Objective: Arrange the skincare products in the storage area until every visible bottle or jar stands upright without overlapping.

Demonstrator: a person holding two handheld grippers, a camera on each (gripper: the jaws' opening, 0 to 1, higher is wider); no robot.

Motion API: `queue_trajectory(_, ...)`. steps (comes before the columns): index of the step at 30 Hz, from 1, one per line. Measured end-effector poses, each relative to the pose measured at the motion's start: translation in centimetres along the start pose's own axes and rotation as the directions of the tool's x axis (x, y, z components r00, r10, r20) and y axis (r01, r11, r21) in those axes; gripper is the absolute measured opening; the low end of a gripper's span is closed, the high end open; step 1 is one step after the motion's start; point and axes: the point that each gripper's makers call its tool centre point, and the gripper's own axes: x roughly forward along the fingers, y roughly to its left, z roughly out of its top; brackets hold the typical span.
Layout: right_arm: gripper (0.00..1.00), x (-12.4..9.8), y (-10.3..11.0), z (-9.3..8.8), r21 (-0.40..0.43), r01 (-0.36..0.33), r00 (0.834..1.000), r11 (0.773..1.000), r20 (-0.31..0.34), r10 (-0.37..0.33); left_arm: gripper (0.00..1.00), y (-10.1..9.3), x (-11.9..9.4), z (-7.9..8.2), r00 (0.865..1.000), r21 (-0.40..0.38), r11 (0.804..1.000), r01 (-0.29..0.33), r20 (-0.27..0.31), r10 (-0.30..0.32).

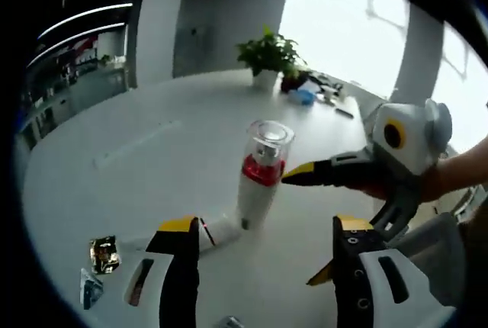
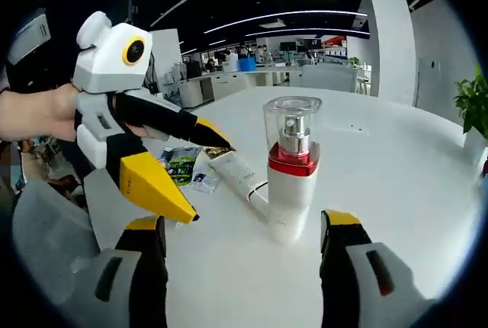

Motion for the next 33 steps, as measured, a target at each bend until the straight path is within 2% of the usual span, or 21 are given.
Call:
queue_trajectory(12,0.88,-1.7,2.1,-0.9,0.011,-0.019,1.0,1.0,-0.004,0.019,0.8,0.0,-3.5,-2.7,0.998,-0.09,0.994,-0.057,0.005,0.057)
queue_trajectory(22,0.89,-3.4,3.4,-0.9,0.032,-0.02,1.0,0.999,0.014,0.019,0.9,-0.5,-6.7,-5.3,0.992,-0.12,0.985,-0.122,-0.003,0.123)
queue_trajectory(27,0.88,-3.9,3.9,-1.4,0.043,-0.018,1.0,0.999,0.005,0.018,0.91,-0.8,-8.4,-6.6,0.99,-0.134,0.98,-0.144,-0.009,0.144)
queue_trajectory(33,0.88,-4.6,4.4,-1.5,0.066,-0.024,1.0,0.998,0.003,0.023,0.92,-0.3,-10.5,-7.6,0.982,-0.165,0.969,-0.185,0.001,0.188)
